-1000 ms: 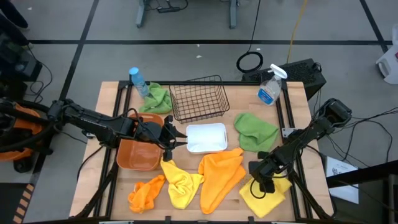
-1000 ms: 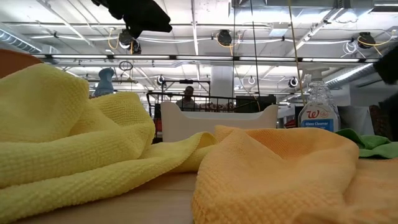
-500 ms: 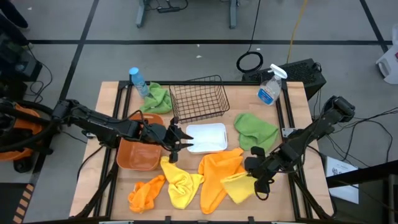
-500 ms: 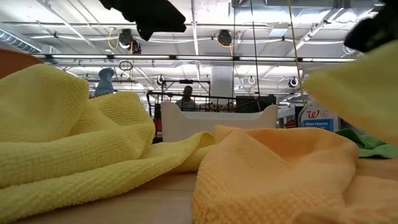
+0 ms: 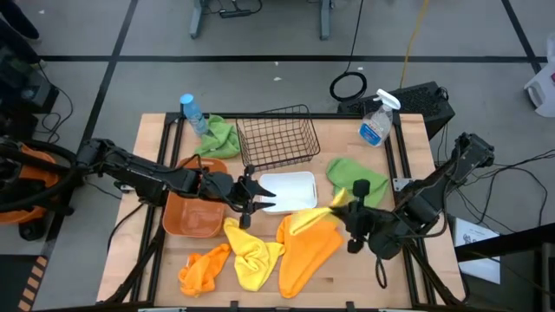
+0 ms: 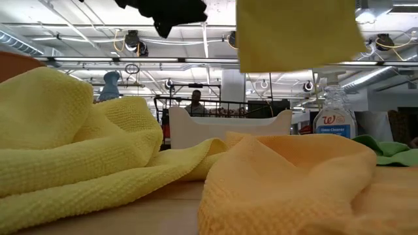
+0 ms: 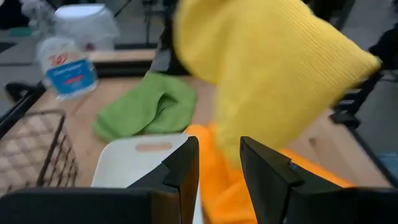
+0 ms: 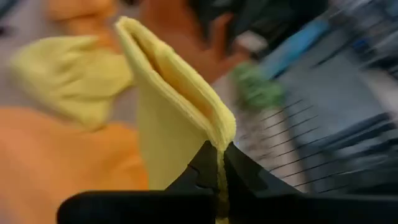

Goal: Sort microfiber towel by color & place in baskets
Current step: Put the right yellow towel into the black wire basket

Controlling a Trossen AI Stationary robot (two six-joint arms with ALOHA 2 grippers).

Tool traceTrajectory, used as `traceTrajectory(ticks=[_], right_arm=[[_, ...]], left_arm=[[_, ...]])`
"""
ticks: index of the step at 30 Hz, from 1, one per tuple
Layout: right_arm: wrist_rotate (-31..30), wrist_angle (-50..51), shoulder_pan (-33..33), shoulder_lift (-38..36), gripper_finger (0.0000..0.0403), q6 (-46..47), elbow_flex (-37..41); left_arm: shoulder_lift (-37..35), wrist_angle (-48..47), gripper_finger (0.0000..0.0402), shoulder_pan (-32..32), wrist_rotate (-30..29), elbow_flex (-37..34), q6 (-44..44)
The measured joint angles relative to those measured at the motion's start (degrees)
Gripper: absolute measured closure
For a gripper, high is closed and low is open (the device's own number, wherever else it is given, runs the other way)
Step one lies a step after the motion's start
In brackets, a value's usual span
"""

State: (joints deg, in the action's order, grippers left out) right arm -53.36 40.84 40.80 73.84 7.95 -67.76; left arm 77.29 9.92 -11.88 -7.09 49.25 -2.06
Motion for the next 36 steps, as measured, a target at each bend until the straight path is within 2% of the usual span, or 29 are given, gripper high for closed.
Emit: traceTrajectory(ticks=[4, 14, 20, 26, 28, 31, 36], right_arm=[[-8.44, -7.27, -0.55, 0.07, 0.0403, -8.84, 0.0], [-7.77, -28.35, -6.08, 0.24, 0.0403, -22.01, 2.79], [2.58, -43.63, -12.17, 0.2, 0.0403, -36.07, 5.34], [13.96, -49.51, -20.02, 0.2, 0.0402, -36.36, 8.82], [17.67, -52.08, -21.39, 0.22, 0.0402, -35.55, 10.24], [19.28, -56.17, -22.21, 0.2, 0.0402, -35.56, 12.34], [19.0, -61.8, -22.89, 0.22, 0.0402, -36.55, 16.31]], left_arm=[[0.92, 5.38, 0.0278, -0.61, 0.63, 0.0, 3.19], [5.43, 20.81, 0.0278, -1.89, 0.86, 0.0, 10.85], [7.33, 27.88, 0.0278, -2.87, 0.68, 0.0, 13.35], [7.35, 26.92, 0.0272, -3.85, -4.66, 0.0, 13.35], [7.35, 24.48, 0.0255, -3.98, -5.73, 0.0, 13.07], [7.37, 22.5, 0.021, -4.43, -8.75, 0.0, 12.91], [7.37, 22.57, 0.0119, -6.04, -20.15, 0.0, 14.19]])
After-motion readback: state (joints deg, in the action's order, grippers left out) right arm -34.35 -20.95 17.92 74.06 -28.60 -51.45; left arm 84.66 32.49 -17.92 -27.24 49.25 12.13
